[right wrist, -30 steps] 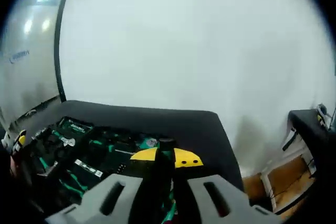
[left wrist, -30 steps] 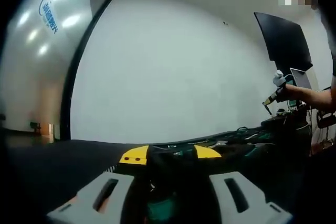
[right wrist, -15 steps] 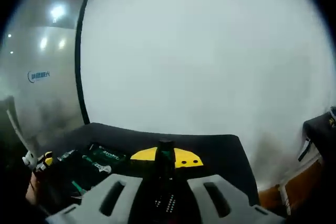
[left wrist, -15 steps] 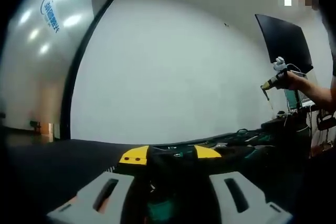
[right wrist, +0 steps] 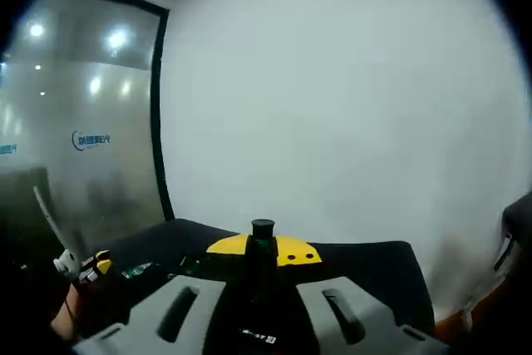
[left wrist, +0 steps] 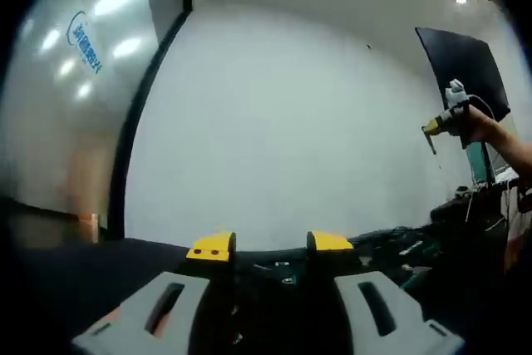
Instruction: Pick up the tools and put them into their designated positions in the toolbox.
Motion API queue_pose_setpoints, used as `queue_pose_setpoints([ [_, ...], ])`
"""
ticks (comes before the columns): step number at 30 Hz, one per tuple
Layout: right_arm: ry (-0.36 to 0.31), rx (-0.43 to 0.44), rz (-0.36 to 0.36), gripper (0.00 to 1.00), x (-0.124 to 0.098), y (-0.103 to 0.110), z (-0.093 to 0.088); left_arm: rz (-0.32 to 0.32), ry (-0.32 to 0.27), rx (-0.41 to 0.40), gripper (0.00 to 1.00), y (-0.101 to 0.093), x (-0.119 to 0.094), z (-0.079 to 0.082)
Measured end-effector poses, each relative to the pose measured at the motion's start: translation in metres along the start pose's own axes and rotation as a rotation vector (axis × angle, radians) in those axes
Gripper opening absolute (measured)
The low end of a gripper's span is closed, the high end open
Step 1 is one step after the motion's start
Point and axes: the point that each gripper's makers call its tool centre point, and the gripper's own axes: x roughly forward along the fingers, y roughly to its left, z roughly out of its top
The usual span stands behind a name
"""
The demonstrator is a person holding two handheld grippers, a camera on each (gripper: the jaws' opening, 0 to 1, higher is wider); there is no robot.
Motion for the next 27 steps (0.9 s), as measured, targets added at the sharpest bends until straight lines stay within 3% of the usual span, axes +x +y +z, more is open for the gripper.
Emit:
queue_pose_setpoints([
  [3, -0.031, -0.002, 0.041, 0.07, -0.003, 0.023, 0.010, -0.099, 0.030, 0.070, 0.32, -0.051, 0.018, 0.016],
  [5, -0.048, 0.003, 0.066, 0.07, -0.005, 0.034, 0.018, -0.148, 0.081, 0.105, 0.31, -0.084, 0.028, 0.019],
  [6, -0.054, 0.007, 0.080, 0.07, -0.006, 0.039, 0.020, -0.173, 0.092, 0.099, 0.31, -0.098, 0.032, 0.022],
  [9, -0.076, 0.014, 0.124, 0.07, -0.009, 0.059, 0.026, -0.285, 0.037, 0.018, 0.33, -0.155, 0.041, 0.046],
  [11, -0.080, 0.010, 0.149, 0.07, -0.011, 0.070, 0.028, -0.313, 0.027, -0.011, 0.34, -0.181, 0.047, 0.056],
  [16, -0.095, 0.008, 0.199, 0.07, -0.020, 0.091, 0.030, -0.362, 0.007, -0.091, 0.34, -0.229, 0.059, 0.070],
  [20, -0.091, 0.012, 0.227, 0.07, -0.024, 0.101, 0.026, -0.390, 0.006, -0.086, 0.34, -0.256, 0.070, 0.075],
  [27, -0.057, 0.000, 0.254, 0.07, -0.031, 0.116, 0.009, -0.504, 0.057, -0.114, 0.34, -0.300, 0.082, 0.075],
])
